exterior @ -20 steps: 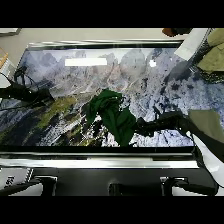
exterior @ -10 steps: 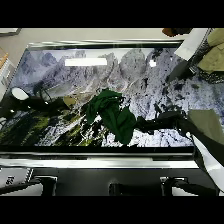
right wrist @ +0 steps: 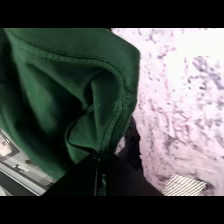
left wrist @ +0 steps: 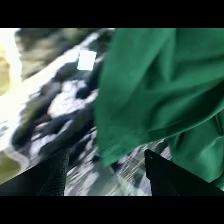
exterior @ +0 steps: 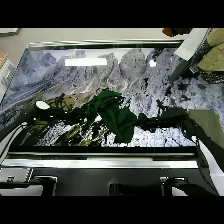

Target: Fold the clothes and pants, and hang the long-sleeved shirts on hangers.

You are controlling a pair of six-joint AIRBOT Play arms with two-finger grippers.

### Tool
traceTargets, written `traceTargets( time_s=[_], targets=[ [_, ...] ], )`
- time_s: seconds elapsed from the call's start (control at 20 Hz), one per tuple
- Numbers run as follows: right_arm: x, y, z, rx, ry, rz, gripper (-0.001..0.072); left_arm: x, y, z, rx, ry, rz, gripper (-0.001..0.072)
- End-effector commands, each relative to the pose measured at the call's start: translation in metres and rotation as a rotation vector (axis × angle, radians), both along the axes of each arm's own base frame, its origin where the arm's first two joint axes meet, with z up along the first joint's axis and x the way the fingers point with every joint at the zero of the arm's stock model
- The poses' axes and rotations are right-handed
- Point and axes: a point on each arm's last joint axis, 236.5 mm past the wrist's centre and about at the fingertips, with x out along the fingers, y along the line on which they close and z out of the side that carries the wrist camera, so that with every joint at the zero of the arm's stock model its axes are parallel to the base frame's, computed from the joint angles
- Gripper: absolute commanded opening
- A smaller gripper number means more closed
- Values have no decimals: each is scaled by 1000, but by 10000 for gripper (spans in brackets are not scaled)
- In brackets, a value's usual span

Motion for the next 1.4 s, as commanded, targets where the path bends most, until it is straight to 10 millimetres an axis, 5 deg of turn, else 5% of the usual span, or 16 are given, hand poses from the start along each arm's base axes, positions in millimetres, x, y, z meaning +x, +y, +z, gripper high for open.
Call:
traceTargets(
  time_s=[0.0, 0.1, 0.15, 0.25, 0.3, 0.4, 0.6, 0.7, 0.8, 0.95, 1.1, 1.2, 1.35],
  targets=[
    [0, 1, 12, 5, -25, -1, 32, 3, -26, -10, -51, 1, 10, 533],
    [1, 0, 18, 4, -38, -6, 32, 2, -31, -19, -45, 8, 14, 524],
    [1, 0, 21, 2, -43, -9, 32, 4, -32, -20, -42, 4, 20, 445],
    [1, -2, 27, -4, -60, -10, 31, 9, -34, -16, -51, -8, 27, 81],
    [1, -2, 30, -8, -68, -11, 31, 15, -35, -9, -55, -29, 21, 17],
    [3, -5, 38, -22, -104, -7, 31, 32, -34, 13, -64, -103, 6, 16],
    [34, -26, 93, -157, -297, 18, 30, 88, 2, 110, -74, -349, 60, 13],
    [61, -48, 144, -279, -437, -3, 30, 109, 42, 178, -14, -511, 115, 13],
    [81, -68, 216, -376, -619, -40, 30, 115, 83, 250, 53, -665, 189, 13],
    [80, -77, 328, -415, -870, -91, 30, 93, 125, 364, 107, -908, 278, 13],
    [44, -82, 414, -432, -1064, -120, 30, 42, 142, 458, 145, -1121, 340, 13],
    [6, -90, 457, -459, -1167, -149, 30, -4, 146, 504, 181, -1246, 372, 13],
    [-57, -109, 514, -479, -1328, -263, 30, -64, 158, 543, 286, -1357, 460, 13]
  ],
)
